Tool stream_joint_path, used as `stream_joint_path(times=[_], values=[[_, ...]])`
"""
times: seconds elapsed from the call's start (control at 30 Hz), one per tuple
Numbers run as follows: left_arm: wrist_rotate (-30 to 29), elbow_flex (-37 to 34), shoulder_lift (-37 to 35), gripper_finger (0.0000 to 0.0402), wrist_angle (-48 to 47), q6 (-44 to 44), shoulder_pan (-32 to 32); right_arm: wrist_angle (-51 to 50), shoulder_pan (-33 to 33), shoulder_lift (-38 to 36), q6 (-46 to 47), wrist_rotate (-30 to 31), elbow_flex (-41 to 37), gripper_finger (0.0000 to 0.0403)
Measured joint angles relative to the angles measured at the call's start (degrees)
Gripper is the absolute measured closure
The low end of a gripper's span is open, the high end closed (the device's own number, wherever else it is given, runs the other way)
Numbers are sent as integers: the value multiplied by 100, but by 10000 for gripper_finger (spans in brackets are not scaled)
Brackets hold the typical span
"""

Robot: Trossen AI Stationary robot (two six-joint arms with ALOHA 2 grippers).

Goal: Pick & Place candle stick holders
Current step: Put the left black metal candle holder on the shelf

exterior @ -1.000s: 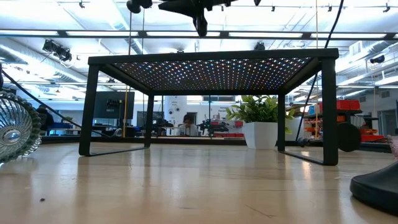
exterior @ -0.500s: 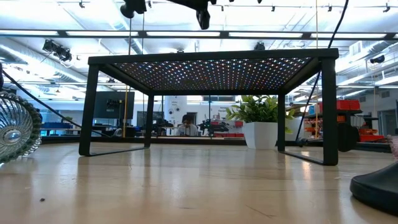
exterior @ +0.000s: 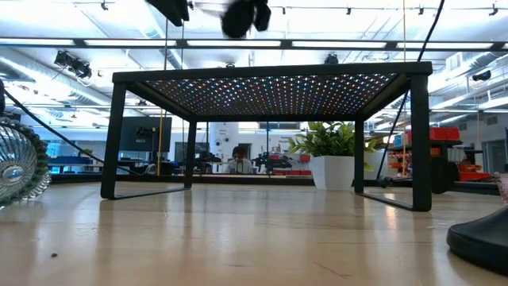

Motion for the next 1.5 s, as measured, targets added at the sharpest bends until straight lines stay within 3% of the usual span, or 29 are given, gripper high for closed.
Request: stream_joint_path(times=[0.27,0.57,0.9,1.13,1.4,1.5], values=[[-6,0,0,292,34,1,-1,-1545,-1,-27,-100,437,0,295],[97,0,0,292,33,-3,-13,-1913,172,-27,-124,1361,0,295],[369,0,0,292,176,-147,-37,-122,503,26,-1751,2974,0,295],[346,0,-2,292,293,-138,-46,193,461,472,-2126,3418,0,289],[329,0,-2,292,302,-138,-44,788,366,541,-2883,4216,-2,213],[329,0,-2,292,306,-136,-44,1050,316,595,-2889,4054,3,181]])
